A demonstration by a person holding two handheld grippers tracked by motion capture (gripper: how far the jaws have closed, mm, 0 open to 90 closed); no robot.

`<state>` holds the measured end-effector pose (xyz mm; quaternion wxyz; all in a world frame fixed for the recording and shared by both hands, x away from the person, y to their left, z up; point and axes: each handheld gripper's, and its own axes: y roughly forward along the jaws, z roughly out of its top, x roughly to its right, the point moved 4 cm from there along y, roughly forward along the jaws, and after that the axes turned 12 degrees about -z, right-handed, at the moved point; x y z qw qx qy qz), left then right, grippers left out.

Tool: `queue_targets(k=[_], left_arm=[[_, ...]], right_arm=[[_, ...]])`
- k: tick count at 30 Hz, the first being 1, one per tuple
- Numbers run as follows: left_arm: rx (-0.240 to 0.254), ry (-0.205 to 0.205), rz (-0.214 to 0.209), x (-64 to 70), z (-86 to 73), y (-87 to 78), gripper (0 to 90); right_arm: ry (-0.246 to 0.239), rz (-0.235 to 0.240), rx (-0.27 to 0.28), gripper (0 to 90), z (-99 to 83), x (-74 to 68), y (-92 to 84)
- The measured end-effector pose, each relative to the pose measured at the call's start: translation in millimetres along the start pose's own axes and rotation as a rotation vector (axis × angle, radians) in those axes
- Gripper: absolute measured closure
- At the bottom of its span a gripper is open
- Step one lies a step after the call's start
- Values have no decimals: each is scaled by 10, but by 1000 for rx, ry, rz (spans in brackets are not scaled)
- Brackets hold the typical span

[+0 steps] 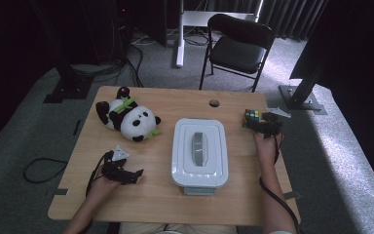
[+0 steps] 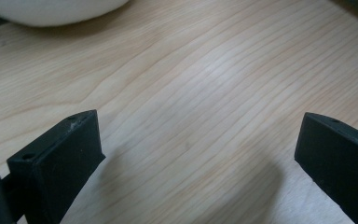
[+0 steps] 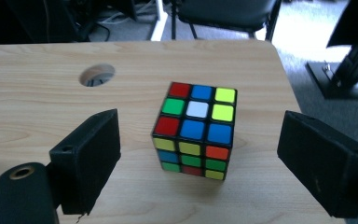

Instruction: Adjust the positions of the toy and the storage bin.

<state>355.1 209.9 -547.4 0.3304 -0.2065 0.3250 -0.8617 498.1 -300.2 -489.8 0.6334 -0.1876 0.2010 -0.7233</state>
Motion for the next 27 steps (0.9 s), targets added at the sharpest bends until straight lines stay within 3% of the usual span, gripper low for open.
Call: queue_targets(k=[4, 9, 16, 21, 27], left_arm=[[-4, -8, 3, -28, -50, -24, 13], [7, -28, -7, -63, -88, -54, 13], [-16, -29, 4, -72, -125, -65, 13], [-32, 6, -2, -42, -132, -58, 13], [-31, 9, -6, -37, -133, -57, 13]], right_arm=[[4, -5, -29, 128, -26, -30, 125], [-30, -37, -68, 129, -53, -74, 289], [-41, -55, -102, 129, -92, -97, 457], [-23, -56, -133, 131, -111, -94, 565], [-12, -56, -162, 146, -116, -90, 658]])
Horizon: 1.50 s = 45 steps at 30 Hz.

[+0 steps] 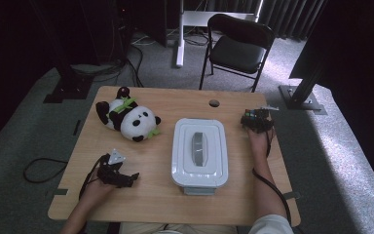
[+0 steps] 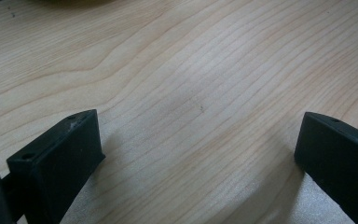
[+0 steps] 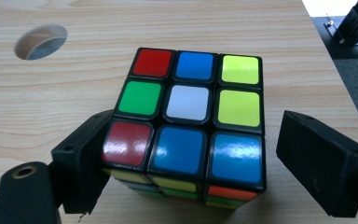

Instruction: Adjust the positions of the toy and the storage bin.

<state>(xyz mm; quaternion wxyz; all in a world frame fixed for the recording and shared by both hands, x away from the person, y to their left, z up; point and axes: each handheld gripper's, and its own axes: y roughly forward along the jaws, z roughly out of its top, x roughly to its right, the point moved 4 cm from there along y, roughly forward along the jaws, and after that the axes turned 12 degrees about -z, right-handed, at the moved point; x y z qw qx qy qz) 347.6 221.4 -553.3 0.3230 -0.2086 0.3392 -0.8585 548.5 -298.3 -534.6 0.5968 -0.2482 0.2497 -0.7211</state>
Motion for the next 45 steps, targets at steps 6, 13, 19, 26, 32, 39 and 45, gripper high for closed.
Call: queue_targets(k=[6, 13, 19, 26, 32, 39, 45], left_arm=[[2, -10, 10, 6, -5, -3, 13], [5, -22, 23, 18, -10, -5, 13], [7, -28, 29, 21, -7, -2, 13], [8, -29, 28, 22, -7, -1, 13], [8, -28, 27, 21, -7, 0, 13], [8, -27, 27, 21, -7, 0, 13], [7, -24, 24, 20, -7, 0, 13]], right_arm=[[-17, 9, 1, 280, 5, -25, 19], [-53, -15, 2, 334, 5, -15, -9], [-44, -9, 14, 336, -31, 14, -75], [-97, 30, 50, 336, -121, 30, -317], [-133, 50, 82, 336, -275, 57, -559], [-189, 47, 97, 336, -469, 99, -769], [-202, 68, 108, 336, -601, 123, -939]])
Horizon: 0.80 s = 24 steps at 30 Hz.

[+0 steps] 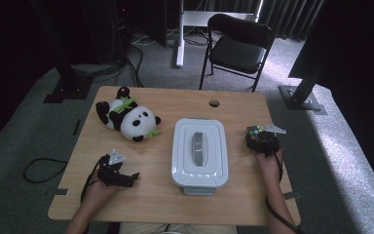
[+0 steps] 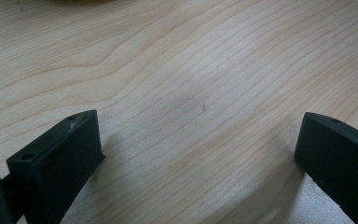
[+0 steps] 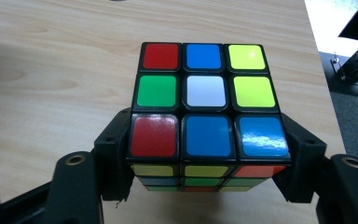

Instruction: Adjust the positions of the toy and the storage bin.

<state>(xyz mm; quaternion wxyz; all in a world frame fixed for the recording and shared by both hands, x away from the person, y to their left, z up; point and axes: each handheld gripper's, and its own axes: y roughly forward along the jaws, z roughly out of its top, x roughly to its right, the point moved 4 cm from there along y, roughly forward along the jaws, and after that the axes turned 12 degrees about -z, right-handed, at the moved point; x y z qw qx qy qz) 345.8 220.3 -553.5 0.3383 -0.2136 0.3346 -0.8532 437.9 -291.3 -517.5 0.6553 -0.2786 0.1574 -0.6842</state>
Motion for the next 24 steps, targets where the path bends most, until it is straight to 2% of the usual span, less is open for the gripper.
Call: queue_targets(k=[7, 11, 15, 24], left_arm=[[0, 1, -1, -1, -1, -1, 13], [-1, 1, -2, 1, -2, -2, 13], [-1, 1, -2, 1, -2, -2, 13], [-2, 2, -2, 1, -2, -2, 13]], right_arm=[[-35, 21, 17, 336, -94, -21, -231], [-25, 43, 19, 336, -162, -4, -355], [-50, 30, 15, 336, -259, 7, -434], [-62, 21, -11, 336, -462, 29, -529]])
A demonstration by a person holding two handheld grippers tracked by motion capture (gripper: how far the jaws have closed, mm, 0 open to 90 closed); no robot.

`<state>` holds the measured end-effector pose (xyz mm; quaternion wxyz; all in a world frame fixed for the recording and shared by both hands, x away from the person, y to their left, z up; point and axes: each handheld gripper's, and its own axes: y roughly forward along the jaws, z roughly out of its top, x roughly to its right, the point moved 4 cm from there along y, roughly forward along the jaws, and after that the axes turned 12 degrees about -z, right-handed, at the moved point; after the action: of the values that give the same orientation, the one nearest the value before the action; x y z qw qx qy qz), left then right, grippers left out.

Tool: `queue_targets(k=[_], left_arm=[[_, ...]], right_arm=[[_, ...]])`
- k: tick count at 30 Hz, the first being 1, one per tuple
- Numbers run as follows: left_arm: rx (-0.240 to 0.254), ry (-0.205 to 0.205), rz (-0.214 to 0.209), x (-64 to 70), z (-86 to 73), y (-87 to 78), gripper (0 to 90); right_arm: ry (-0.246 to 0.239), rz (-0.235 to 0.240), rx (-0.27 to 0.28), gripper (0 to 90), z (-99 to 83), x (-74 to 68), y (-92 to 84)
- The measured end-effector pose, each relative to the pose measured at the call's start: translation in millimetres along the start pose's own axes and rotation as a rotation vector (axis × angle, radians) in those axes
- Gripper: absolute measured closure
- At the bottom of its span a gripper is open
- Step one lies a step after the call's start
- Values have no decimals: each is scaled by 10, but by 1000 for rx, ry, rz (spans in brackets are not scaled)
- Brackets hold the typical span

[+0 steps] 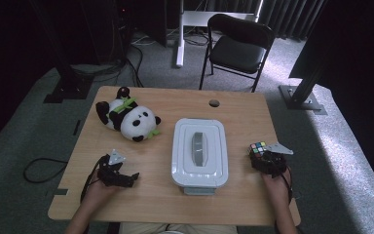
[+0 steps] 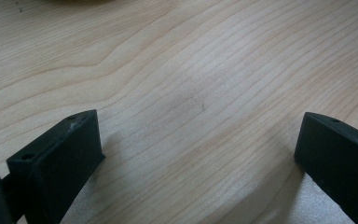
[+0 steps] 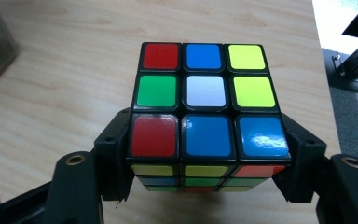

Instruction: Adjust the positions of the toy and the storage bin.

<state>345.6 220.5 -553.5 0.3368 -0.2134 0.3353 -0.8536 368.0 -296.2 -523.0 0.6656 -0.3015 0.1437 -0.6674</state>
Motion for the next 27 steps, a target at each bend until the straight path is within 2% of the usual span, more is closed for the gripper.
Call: queue_targets(k=[4, 16, 22, 25, 26, 27], left_arm=[[0, 1, -3, 1, 0, 1, 13], [0, 4, -5, -1, 1, 1, 13], [0, 5, -6, -2, 1, 1, 13], [-1, 5, -6, -1, 1, 1, 14], [0, 4, -5, -1, 2, 2, 13], [0, 1, -3, 0, 3, 3, 14]], right_arm=[[-5, -16, -8, 336, -59, 20, -40], [-5, 28, -36, 336, -179, 21, -36], [26, 44, -16, 329, -218, 12, -36], [29, 43, -16, 276, -234, 15, -35], [42, 21, -15, 199, -236, 38, -50], [48, 24, -9, 185, -231, 47, -61]])
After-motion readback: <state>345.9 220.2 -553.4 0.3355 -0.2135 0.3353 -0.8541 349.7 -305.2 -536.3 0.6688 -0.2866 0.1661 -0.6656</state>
